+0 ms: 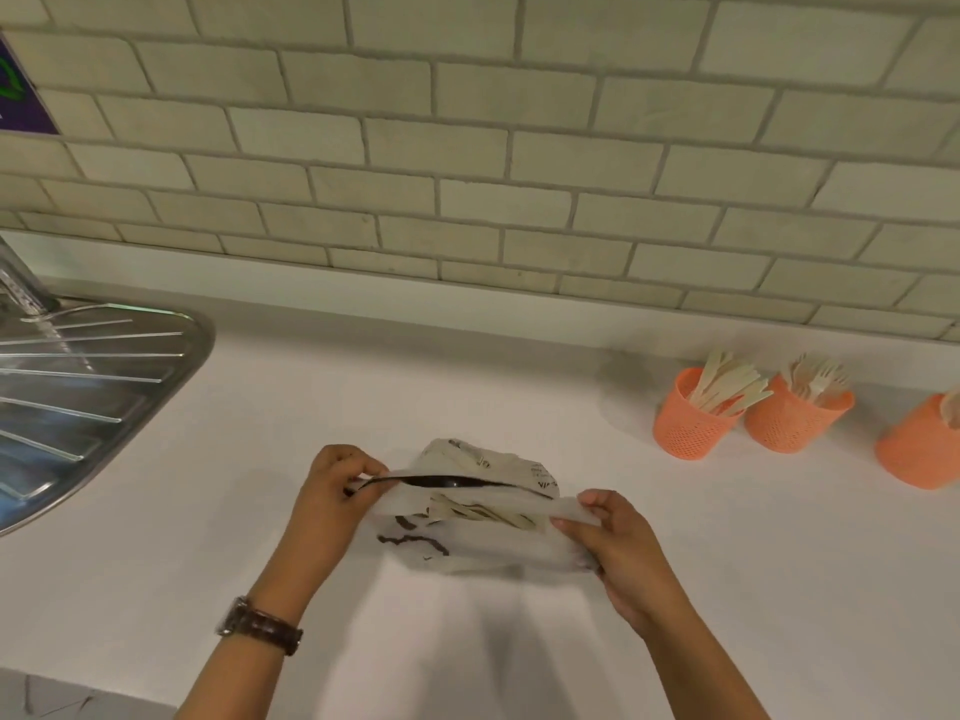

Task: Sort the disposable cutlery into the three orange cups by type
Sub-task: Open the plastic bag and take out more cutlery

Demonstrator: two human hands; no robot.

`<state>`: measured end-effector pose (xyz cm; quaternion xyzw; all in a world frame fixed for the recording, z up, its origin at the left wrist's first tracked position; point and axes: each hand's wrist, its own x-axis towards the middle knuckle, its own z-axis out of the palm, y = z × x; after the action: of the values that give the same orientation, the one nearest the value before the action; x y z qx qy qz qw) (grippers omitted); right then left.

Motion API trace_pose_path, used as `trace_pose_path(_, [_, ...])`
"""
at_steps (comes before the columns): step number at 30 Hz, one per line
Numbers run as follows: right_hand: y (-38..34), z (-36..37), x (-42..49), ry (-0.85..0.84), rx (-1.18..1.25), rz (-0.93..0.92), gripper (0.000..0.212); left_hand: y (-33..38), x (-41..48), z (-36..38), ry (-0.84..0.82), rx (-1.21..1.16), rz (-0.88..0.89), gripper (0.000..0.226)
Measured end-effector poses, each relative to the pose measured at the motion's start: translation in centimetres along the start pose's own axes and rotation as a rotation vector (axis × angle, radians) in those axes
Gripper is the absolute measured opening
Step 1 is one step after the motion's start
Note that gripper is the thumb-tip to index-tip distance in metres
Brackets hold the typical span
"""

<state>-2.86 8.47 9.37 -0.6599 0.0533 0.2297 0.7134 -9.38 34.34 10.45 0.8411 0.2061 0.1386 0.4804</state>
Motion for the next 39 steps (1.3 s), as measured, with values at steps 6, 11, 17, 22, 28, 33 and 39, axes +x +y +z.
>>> trace_pose_path(6, [0.6,-1.3,-0.4,-0.163,0.259,0.256,0.030,0.2,0.3,-3.1,-0.492,-0.425,-0.350,0.020])
trace_pose_path(11, [0.1,-0.4,0.3,-0.191,0.617,0.494,0.032,1.0,-0.6,-0.9,-0.509,-1.331,-0.708,0.049])
trace_pose_path(17, [0.0,0.2,2.3,-0.165,0.443,0.459,0.032,1.0,-1.1,1.7,-0.463,-1.518,-0.856,0.054])
trace_pose_path(22, [-1.9,-0.8,2.3,-0.287,-0.158,0.150,0.060,0.4,-2.8,0.8,-0.517,-1.024,-0.620,0.067])
trace_pose_path(28, [-1.8,-1.1,2.2,0.161,-0.592,-0.346,0.027,-1.8,-4.0,-0.1,0.114,-0.161,-0.295,0.050])
trace_pose_path(33, [-2.0,-2.0,1.6,0.059,-0.497,-0.217,0.024,-2.3,-5.5,-1.5,0.129,0.068,-0.063,0.021])
trace_pose_path(39, [0.3,-1.9,2.1,-0.260,0.506,0.468,0.045,-1.4,-5.1,0.4,-0.144,-1.318,-0.826,0.042])
